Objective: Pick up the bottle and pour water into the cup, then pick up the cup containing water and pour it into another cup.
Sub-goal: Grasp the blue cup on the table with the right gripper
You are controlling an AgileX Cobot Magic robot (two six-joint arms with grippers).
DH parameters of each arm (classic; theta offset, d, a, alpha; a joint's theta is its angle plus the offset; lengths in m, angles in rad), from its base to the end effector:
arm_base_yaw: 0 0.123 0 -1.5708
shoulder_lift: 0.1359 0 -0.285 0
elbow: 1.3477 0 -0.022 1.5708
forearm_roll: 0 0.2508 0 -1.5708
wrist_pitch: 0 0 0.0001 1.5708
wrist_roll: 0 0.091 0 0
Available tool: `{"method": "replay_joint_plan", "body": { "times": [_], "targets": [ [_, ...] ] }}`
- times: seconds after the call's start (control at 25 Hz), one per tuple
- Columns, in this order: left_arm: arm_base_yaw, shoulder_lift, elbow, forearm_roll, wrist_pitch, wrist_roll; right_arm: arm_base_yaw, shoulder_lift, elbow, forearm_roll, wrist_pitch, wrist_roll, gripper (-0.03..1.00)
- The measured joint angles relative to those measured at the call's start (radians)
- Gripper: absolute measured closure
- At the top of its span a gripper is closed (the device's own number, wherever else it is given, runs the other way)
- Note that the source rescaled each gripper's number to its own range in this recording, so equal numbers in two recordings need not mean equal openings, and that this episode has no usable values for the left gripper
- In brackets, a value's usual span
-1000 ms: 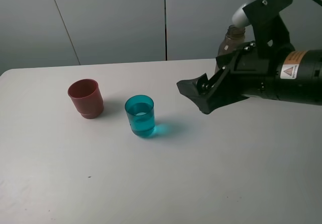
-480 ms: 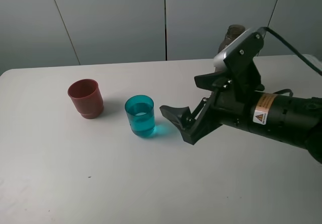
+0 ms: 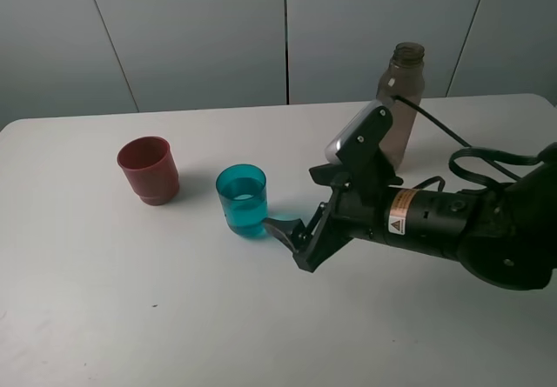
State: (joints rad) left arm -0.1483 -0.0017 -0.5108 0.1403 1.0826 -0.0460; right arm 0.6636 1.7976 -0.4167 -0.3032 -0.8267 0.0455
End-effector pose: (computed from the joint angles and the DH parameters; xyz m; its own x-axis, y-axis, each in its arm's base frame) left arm -0.0060 0.0123 0.2792 -0.4548 0.0882 -0.8862 0.0474 0.9961 0.0748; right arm 0.1997 0.1815 0.1123 -0.2435 -0.3917 -0.8873 -0.8039 0.5934 -0.0414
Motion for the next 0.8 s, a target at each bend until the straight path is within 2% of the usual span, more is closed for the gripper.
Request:
{"method": "replay_joint_plan", "body": {
  "times": [0.12, 0.48, 0.72, 0.8],
  "targets": [
    [0.000, 0.000, 0.000, 0.000, 0.000, 0.000, -0.028, 0.006, -0.011, -0.077, -0.003, 0.026, -0.03],
    [0.000, 0.000, 0.000, 0.000, 0.000, 0.000, -0.036, 0.098, -0.078, -0.149, -0.043, 0.082, -0.03],
    [0.000, 0.000, 0.000, 0.000, 0.000, 0.000, -0.038, 0.116, -0.138, -0.167, 0.007, 0.102, -0.03],
    [0.000, 0.000, 0.000, 0.000, 0.000, 0.002, -0.049, 0.118, -0.160, -0.191, 0.050, 0.102, -0.03]
  ]
}}
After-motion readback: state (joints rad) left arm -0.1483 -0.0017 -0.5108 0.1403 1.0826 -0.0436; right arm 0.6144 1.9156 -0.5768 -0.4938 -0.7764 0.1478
